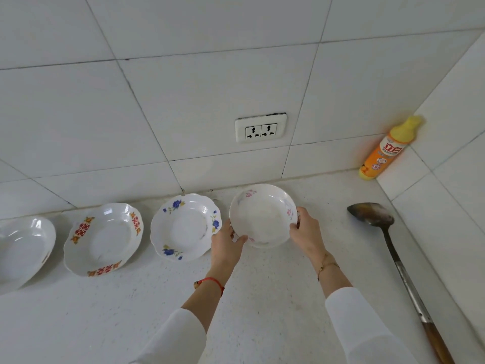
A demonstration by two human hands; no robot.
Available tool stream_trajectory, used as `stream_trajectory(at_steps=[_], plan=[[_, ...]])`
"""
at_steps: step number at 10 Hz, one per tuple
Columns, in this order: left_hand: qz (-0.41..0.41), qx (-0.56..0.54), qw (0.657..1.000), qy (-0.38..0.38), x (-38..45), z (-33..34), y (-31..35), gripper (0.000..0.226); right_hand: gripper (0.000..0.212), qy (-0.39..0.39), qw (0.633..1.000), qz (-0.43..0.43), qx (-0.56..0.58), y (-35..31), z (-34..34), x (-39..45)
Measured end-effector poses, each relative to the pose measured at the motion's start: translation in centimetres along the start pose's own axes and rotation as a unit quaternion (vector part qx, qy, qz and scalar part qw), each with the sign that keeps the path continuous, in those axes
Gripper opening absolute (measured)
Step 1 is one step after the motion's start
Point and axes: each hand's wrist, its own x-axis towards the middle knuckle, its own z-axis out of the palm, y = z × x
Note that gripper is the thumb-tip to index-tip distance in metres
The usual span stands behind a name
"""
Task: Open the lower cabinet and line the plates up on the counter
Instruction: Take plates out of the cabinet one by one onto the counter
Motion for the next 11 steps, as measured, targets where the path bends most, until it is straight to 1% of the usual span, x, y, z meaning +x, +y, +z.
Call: stream_trajectory(at_steps=[2,5,7,11], plan=[[-0.016,0.017,1.0,0.003,1.0,0.5,-0.4,0.052,0.044,-0.006,1.0,0.004,-0.013,0.3,0.7,1.3],[-0.027,0.027,0.999,-0.004,1.2,0.7,-0.9,0.051,0.049,-0.019,1.0,0.012,-0.003,0.7,1.4,1.4],[-0.028,0.039,0.999,-0.004,1.2,0.7,-1.0,0.047,0.049,-0.02,1.0,0.015,0.001,0.9,1.6,1.2],[-0.022,0.049,0.999,0.003,1.1,0.8,-0.7,0.049,0.048,-0.019,1.0,0.017,-0.004,0.8,1.6,1.2]])
